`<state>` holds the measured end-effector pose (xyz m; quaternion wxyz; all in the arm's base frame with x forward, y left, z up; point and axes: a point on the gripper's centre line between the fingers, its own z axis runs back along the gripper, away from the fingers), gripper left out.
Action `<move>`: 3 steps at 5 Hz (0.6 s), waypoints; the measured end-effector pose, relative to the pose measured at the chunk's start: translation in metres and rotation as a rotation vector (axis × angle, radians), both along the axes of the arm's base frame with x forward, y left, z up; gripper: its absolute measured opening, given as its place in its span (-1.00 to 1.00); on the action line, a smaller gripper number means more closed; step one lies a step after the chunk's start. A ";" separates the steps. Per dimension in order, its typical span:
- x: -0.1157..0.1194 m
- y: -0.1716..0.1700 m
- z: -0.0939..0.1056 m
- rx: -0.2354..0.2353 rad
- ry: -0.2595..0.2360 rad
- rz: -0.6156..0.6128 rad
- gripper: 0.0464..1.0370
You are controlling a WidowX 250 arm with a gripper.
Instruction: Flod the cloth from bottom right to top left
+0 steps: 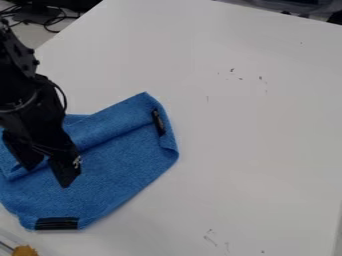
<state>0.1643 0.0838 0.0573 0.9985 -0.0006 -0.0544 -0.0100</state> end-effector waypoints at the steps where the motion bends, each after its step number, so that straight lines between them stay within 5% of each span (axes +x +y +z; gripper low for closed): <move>1: -0.010 -0.013 -0.015 -0.008 0.015 0.042 0.93; 3: -0.016 -0.020 -0.048 -0.105 0.022 0.088 0.93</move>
